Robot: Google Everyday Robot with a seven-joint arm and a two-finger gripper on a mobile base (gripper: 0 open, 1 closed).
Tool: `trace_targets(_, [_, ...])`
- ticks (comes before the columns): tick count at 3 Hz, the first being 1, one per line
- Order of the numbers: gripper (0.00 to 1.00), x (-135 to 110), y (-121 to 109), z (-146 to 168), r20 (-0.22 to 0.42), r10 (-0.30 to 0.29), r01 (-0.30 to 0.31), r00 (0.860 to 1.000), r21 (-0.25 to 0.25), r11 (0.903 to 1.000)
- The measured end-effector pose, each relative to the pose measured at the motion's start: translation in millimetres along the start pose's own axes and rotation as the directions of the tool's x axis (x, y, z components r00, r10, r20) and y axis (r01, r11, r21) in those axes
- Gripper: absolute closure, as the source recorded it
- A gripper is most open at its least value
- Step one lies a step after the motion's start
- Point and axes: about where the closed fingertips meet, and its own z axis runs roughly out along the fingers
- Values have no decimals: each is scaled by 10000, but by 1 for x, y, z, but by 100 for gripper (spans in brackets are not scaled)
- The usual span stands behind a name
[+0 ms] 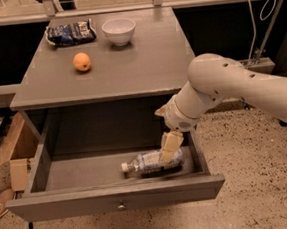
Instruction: Pick blue plastic bottle from top drawer and place on counter
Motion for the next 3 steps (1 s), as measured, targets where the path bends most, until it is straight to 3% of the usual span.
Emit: trace_targets(3, [0, 21, -9, 64, -170, 145, -142, 9998, 150, 9998])
